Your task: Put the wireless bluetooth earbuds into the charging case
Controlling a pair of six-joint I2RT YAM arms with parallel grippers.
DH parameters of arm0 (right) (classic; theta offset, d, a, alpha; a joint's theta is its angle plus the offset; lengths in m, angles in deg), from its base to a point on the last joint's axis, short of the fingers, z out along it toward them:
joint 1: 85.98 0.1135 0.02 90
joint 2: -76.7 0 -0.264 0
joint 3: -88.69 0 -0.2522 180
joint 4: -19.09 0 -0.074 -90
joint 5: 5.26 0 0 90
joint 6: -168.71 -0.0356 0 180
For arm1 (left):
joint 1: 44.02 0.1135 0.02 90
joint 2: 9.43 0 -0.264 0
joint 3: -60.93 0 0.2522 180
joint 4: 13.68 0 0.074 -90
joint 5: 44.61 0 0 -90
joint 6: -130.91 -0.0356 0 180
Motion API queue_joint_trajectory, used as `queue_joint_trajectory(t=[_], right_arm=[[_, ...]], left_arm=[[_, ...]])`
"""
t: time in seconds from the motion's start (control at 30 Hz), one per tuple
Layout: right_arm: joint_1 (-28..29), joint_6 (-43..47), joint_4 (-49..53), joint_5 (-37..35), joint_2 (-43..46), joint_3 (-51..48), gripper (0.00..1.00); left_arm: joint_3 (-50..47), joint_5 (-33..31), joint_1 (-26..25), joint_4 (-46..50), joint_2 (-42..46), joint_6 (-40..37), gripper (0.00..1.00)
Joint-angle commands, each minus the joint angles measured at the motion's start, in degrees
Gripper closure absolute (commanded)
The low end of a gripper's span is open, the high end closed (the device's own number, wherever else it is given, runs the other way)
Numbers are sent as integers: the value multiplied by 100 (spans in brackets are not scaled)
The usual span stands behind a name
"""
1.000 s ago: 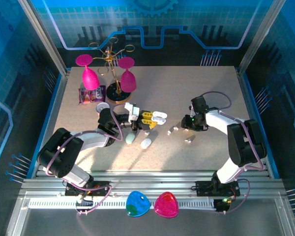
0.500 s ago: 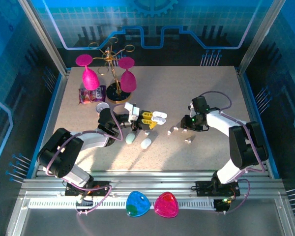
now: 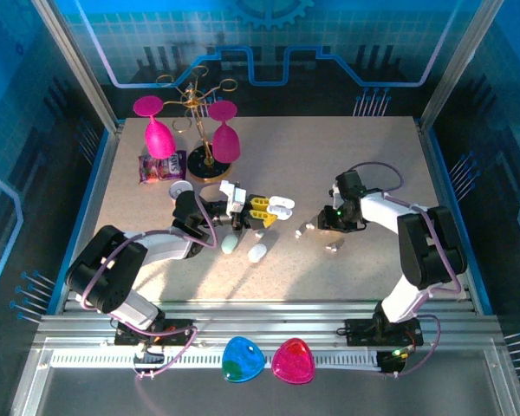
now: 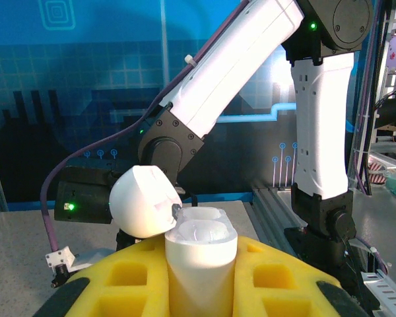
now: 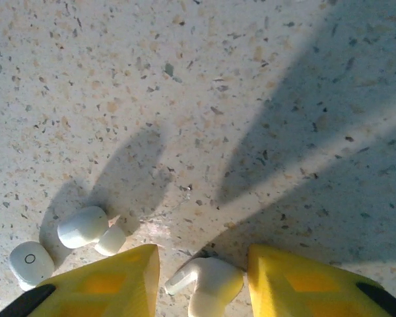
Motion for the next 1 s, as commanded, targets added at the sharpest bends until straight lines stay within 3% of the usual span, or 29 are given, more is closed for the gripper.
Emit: queue_joint_trajectory(t=[0.0, 0.37, 0.53, 0.7, 0.97], right_arm=[[-27, 105, 54, 374, 41, -37, 62], [83, -4, -20, 1199, 658, -522, 61], [105, 183, 178, 393, 834, -418, 58], [375, 504, -29, -459, 717, -295, 62], [538, 411, -177, -482, 256, -243, 66]], left_arm=[[44, 126, -52, -195, -55, -1, 94], [-1, 113, -51, -194, -5, 24, 94], [2, 96, -48, -190, 20, 10, 94], [-27, 43, -53, -196, 14, -67, 94], [-130, 17, -45, -194, 88, -94, 94]])
